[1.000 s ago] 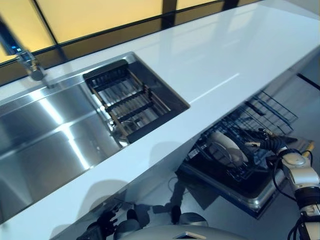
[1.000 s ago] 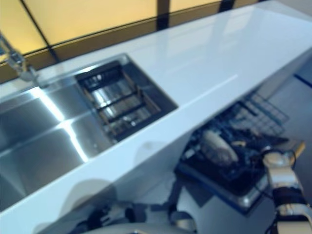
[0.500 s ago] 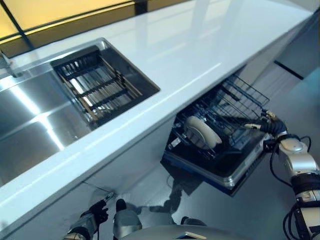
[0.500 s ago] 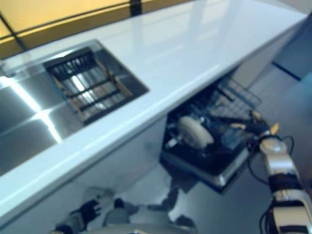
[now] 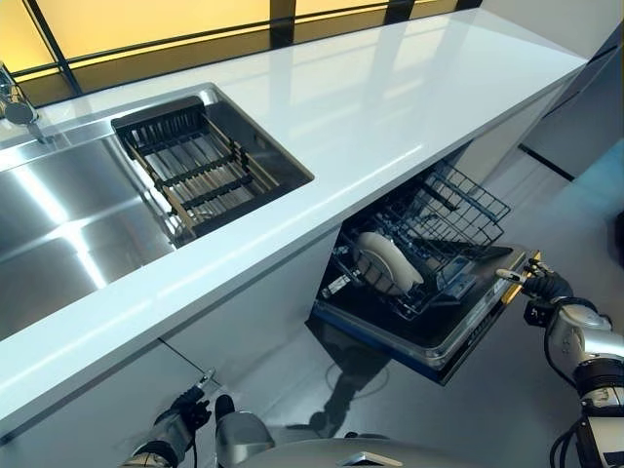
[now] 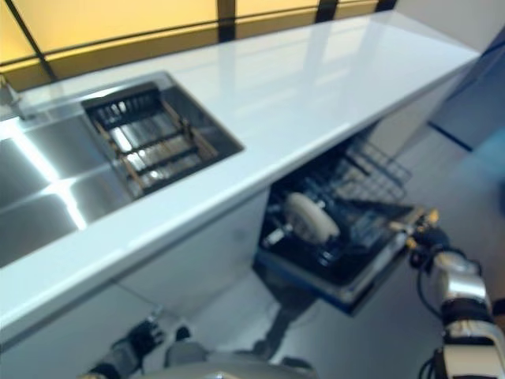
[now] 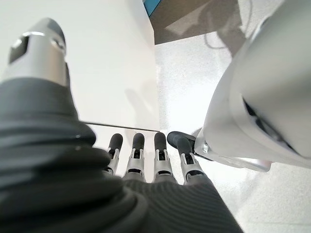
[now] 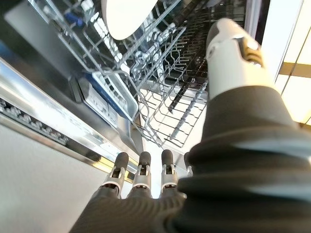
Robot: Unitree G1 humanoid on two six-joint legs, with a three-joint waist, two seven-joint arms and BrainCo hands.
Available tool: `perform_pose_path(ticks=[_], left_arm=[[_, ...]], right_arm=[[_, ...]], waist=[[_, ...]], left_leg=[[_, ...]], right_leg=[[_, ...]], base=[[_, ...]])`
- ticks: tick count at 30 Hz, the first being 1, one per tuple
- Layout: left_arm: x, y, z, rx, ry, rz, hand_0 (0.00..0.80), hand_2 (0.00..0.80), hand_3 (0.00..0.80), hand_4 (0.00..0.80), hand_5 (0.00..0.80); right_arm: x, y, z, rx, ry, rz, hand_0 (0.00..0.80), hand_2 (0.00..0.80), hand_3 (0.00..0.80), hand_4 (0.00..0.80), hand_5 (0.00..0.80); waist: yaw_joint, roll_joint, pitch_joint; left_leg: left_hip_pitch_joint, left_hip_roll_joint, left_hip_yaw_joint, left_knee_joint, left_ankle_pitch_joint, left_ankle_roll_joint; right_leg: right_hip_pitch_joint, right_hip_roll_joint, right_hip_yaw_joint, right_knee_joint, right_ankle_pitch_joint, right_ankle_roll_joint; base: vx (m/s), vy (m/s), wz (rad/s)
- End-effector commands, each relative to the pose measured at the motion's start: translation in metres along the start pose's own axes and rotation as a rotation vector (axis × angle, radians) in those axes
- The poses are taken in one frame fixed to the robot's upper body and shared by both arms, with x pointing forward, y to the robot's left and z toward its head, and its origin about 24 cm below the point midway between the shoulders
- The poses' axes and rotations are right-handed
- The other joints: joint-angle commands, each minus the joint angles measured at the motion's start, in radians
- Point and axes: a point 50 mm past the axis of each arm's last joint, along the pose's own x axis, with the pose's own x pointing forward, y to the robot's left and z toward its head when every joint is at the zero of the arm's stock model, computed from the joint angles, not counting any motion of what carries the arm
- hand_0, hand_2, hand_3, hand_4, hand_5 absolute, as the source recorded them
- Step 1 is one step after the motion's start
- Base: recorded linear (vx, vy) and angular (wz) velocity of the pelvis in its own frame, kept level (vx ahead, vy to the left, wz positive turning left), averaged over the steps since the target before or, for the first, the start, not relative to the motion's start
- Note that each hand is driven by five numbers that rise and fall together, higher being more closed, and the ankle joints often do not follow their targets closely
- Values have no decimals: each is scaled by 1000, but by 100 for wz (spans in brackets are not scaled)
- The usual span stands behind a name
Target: Take plates into dishwasher
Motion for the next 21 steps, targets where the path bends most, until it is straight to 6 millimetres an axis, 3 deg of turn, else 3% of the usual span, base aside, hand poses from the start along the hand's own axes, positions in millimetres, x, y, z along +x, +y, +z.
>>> perform_pose_path(ticks=[1, 2, 4, 5, 7, 8, 9, 10, 11, 12, 14, 17, 19, 21], left_arm=[[3, -14, 15, -42, -58, -37, 0, 0, 0, 0, 0], [3, -16, 16, -38, -61, -48, 0, 0, 0, 0, 0], [3, -18, 15, -29, -62, -68, 0, 0, 0, 0, 0], [3, -21, 16, -28, -64, -87, 0, 0, 0, 0, 0], [4, -25, 17, -35, -62, -100, 0, 0, 0, 0, 0], [4, -25, 16, -30, -57, -102, 0, 0, 0, 0, 0], [4, -24, 14, -31, -51, -94, 0, 0, 0, 0, 0], [4, -21, 14, -28, -45, -81, 0, 0, 0, 0, 0], [4, -19, 14, -28, -45, -72, 0, 0, 0, 0, 0], [4, -18, 18, -31, -49, -65, 0, 0, 0, 0, 0], [4, -18, 22, -18, -52, -62, 0, 0, 0, 0, 0], [3, -10, 18, -9, -42, -33, 0, 0, 0, 0, 0], [2, -1, 18, -18, -44, 1, 0, 0, 0, 0, 0], [1, 6, 22, -57, -54, 13, 0, 0, 0, 0, 0]], right_arm=[[2, -1, 30, 76, -117, -11, 0, 0, 0, 0, 0], [1, -3, 23, 87, -104, -24, 0, 0, 0, 0, 0], [0, -9, 11, 90, -86, -48, 0, 0, 0, 0, 0], [-1, -14, -1, 122, -59, -55, 0, 0, 0, 0, 0], [-2, -19, -9, 131, -29, -53, 0, 0, 0, 0, 0], [-2, -22, -11, 135, -17, -62, 0, 0, 0, 0, 0], [-2, -23, -13, 138, -9, -64, 0, 0, 0, 0, 0], [-1, -21, -15, 160, 3, -68, 0, 0, 0, 0, 0], [-2, -20, -19, 174, 13, -77, 0, 0, 0, 0, 0], [-2, -19, -25, 179, 28, -89, 0, 0, 0, 0, 0], [-3, -19, -32, 182, 56, -110, 0, 0, 0, 0, 0], [-6, -30, -42, 239, 83, -145, 0, 0, 0, 0, 0], [-7, -28, -54, 241, 115, -145, 0, 0, 0, 0, 0], [-7, -24, -62, 242, 133, -137, 0, 0, 0, 0, 0]], waist=[[-2, 23, 17], [-10, 26, 22], [-24, 17, 33], [-30, -1, 38], [-32, -24, 34], [-30, -18, 27], [-34, -1, 15], [-42, 18, 4], [-42, 23, -1], [-42, 26, -6], [-45, 26, -8], [-49, 31, -16], [-43, 31, -23], [-41, 26, -21]], left_leg=[[-122, 64, 22, -107, 137, 2], [-116, 59, 57, -90, 155, 3], [-109, 31, 70, 18, 110, 22], [-110, -18, 52, 151, 20, 56], [-103, -123, -7, 326, -107, 91], [-91, -169, -43, 322, -135, 92], [-16, -207, -53, 176, -156, 118], [34, -200, -48, 65, -134, 115], [55, -218, -67, 21, -127, 117], [66, -234, -98, -12, -124, 123], [88, -237, -104, -67, -115, 129], [92, -247, -152, -106, -101, 146], [90, -241, -149, -109, -95, 153], [95, -224, -150, -116, -95, 148]], right_leg=[[37, 64, -7, 74, -61, -87], [37, 74, -23, 71, -59, -92], [27, 70, -48, 78, -54, -106], [5, 51, -58, 84, -35, -118], [-27, 27, -45, 71, 2, -126], [-39, 31, -37, 69, 9, -124], [-61, 43, -32, 82, 9, -112], [-73, 57, -34, 87, 5, -106], [-85, 59, -40, 89, 16, -101], [-101, 61, -39, 86, 31, -95], [-113, 72, -36, 75, 41, -94], [-135, 82, 3, 106, 38, -94], [-146, 32, 2, 137, 64, -62], [-167, -60, 19, 127, 159, -20]], base=[[-178, -102, 15], [-209, -106, 31], [-232, -94, 61], [-289, -72, 81], [-250, -21, 56], [-78, 122, 14], [-17, 181, 3], [2, 156, 1], [-27, 66, 18], [-49, -7, 34], [-45, -34, 17], [-42, -62, -8], [-55, -138, -7], [-43, -287, -14]])
